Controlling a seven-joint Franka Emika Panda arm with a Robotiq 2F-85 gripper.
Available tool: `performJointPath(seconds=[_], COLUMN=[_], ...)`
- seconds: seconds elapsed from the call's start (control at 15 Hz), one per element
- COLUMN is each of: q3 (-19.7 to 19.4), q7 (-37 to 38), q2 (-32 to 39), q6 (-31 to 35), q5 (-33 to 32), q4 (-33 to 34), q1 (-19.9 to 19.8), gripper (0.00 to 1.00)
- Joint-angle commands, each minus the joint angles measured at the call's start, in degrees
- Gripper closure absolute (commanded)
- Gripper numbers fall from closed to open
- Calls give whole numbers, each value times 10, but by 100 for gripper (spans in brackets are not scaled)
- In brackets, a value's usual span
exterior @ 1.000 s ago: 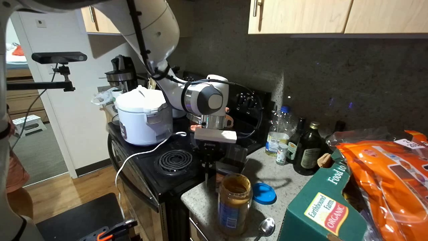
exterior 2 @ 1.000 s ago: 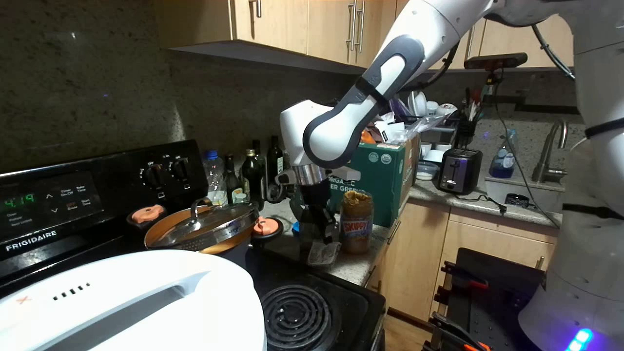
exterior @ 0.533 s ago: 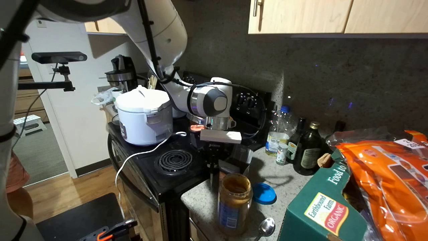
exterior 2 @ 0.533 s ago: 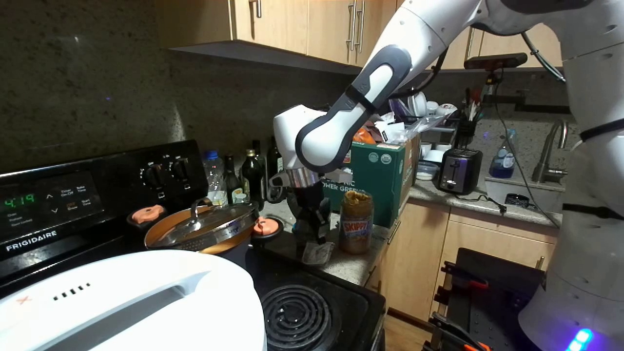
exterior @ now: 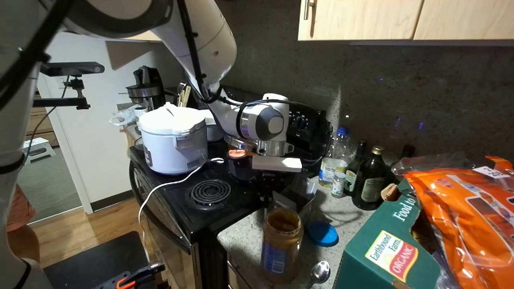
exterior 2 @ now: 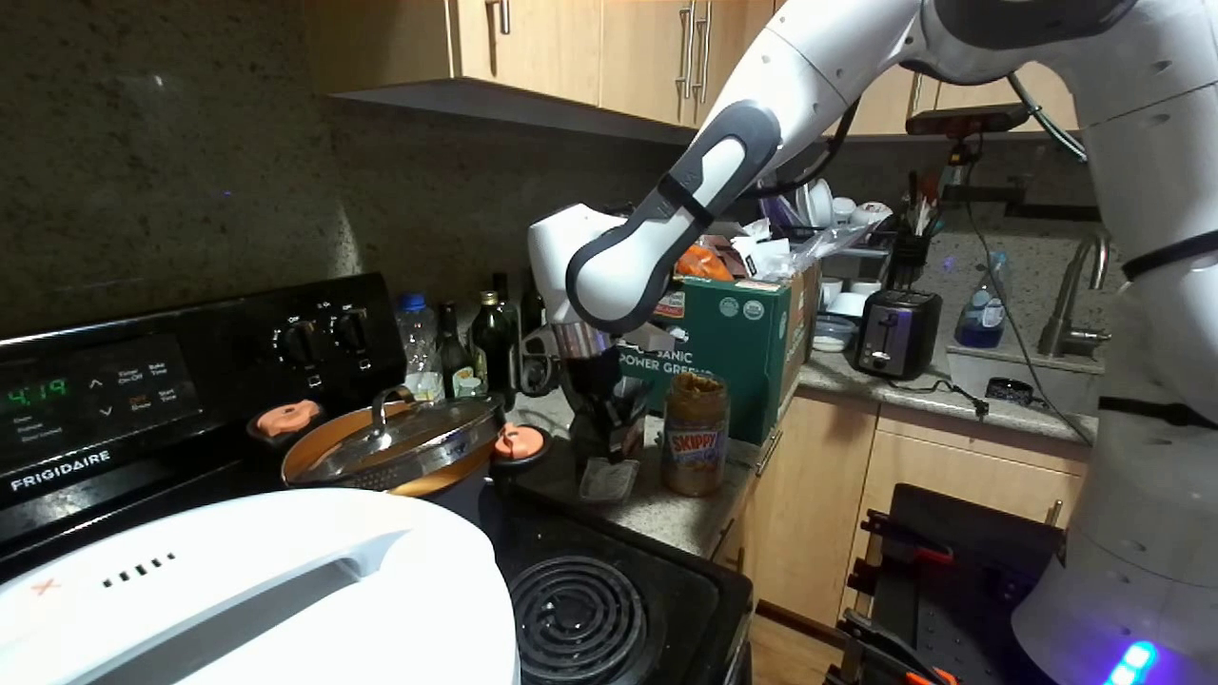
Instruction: Take one tea bag out of the open box on the left side of the countertop
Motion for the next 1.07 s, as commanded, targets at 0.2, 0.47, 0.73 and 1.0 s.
performJointPath(seconds=[0.2,0.47,0.73,1.0], q3=[12,23,29,30], q7=[-5,-9,-8,-6], q2=[30,48,60,58], q6=[-13,-20,-23,-24], q5=[1,4,4,3], q4=[34,42,47,46], q1=[-4,-3,-3,-3], gripper=[95,96,88,47])
